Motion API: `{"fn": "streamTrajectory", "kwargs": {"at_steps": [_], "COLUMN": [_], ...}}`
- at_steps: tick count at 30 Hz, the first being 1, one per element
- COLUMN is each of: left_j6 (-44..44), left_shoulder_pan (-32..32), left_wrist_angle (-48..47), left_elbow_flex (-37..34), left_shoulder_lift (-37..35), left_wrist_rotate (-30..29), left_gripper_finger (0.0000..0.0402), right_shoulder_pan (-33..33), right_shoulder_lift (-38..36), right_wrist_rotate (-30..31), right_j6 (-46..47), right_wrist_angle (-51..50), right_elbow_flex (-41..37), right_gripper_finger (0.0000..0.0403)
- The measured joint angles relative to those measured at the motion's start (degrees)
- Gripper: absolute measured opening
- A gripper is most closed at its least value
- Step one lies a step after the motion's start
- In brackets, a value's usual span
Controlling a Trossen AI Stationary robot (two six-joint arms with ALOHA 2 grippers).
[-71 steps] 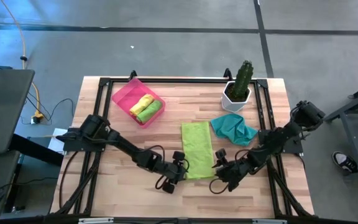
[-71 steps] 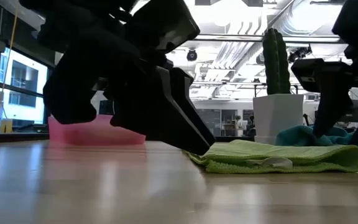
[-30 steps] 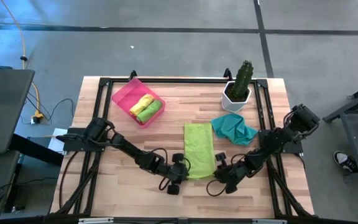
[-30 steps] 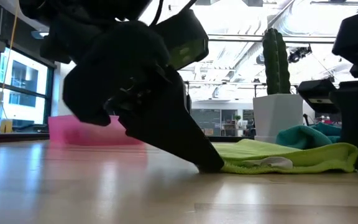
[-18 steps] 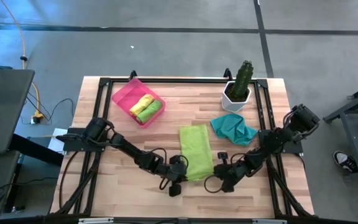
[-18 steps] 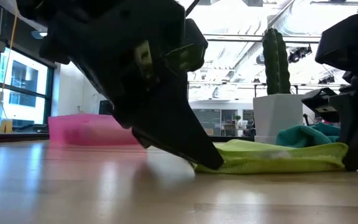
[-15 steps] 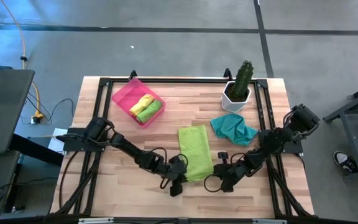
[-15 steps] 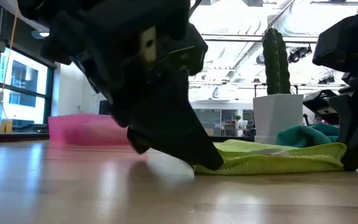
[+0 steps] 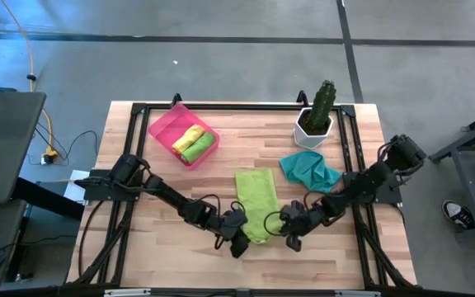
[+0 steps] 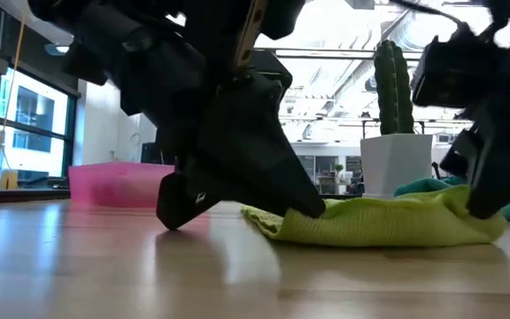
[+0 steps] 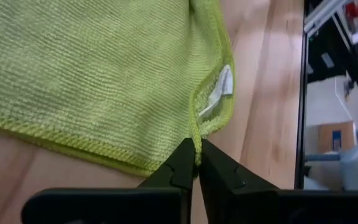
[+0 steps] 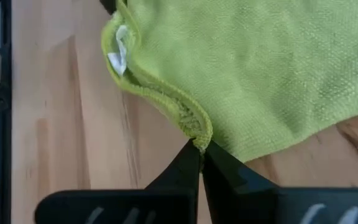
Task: Roll microfiber towels into tight, uniform cylinder then place into a basket
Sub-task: Roll the light green microfiber cloth
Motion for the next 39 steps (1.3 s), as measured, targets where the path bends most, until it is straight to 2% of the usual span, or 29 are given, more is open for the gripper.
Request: {"fn": "streamTrajectory", "kwargs": {"at_steps": [9,14,20,29,32,35,39], "left_j6": [-1.6,-2.4,-5.3,-5.2,-5.1,-4.1,-3.1], "left_shoulder_pan": [-0.1,-0.1,-0.6,-1.3,-1.4,-1.4,-1.4], "left_wrist_angle": [-0.7,-5.4,-13.5,-16.4,-16.9,-16.9,-17.0], "left_elbow_flex": [0.0,0.1,0.0,0.1,0.1,0.1,0.1], "left_shoulder_lift": [-2.0,-3.3,-3.3,-3.3,-3.3,-3.3,-3.3], "left_wrist_rotate": [-0.9,-7.9,-10.5,-14.1,-14.3,-14.3,-14.3], "left_gripper_finger": [0.001,0.001,0.001,0.001,0.001,0.001,0.001], "right_shoulder_pan": [-1.4,-1.3,-1.4,-2.1,-2.0,-2.0,-2.4], "right_shoulder_lift": [0.0,-0.1,-0.1,-0.1,-0.1,-0.1,-1.0], "right_wrist_rotate": [-1.1,-2.2,2.2,5.6,5.7,5.6,1.2], "right_j6": [4.7,5.9,7.4,4.2,1.3,-1.4,-7.1], "right_wrist_angle": [-1.3,-1.4,-1.9,-2.6,-3.0,-3.0,-6.0], "right_elbow_flex": [0.1,0.1,0.2,0.2,0.2,0.2,1.8], "right_gripper_finger": [0.0,0.0,0.0,0.0003,0.0024,0.0061,0.0109]}}
